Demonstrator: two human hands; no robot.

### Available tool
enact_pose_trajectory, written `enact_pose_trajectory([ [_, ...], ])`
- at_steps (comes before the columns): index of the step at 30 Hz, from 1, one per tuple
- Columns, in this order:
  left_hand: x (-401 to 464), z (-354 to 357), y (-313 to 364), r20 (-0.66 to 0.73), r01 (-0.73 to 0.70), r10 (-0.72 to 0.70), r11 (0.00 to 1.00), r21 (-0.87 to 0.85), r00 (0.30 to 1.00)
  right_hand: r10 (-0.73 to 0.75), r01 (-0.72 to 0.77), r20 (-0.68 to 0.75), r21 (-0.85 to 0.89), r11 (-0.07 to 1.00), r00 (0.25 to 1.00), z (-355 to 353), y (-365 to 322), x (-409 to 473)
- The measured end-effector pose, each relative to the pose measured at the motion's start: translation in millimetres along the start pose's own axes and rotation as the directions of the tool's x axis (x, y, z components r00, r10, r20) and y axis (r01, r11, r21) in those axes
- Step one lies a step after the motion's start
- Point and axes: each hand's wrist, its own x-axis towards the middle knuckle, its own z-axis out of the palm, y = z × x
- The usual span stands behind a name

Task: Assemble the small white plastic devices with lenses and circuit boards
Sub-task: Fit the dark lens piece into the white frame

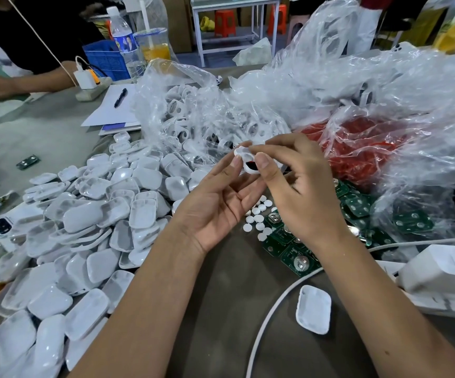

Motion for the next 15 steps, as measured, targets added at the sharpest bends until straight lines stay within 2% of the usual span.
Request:
enact_pose_trajectory([
  [6,-1.9,2.1,-0.7,0.001,0.003,-0.003,1.0,0.001,1.0,-0.007,0.009,0.025,-0.076,0.997,1.0,1.1,3.2,-0.3],
  [15,-1.6,1.8,0.8,-0.019,-0.006,0.006,1.0,-0.017,1.0,-0.053,0.055,0.033,-0.072,0.996,0.998,2.5,4.9,-0.6],
])
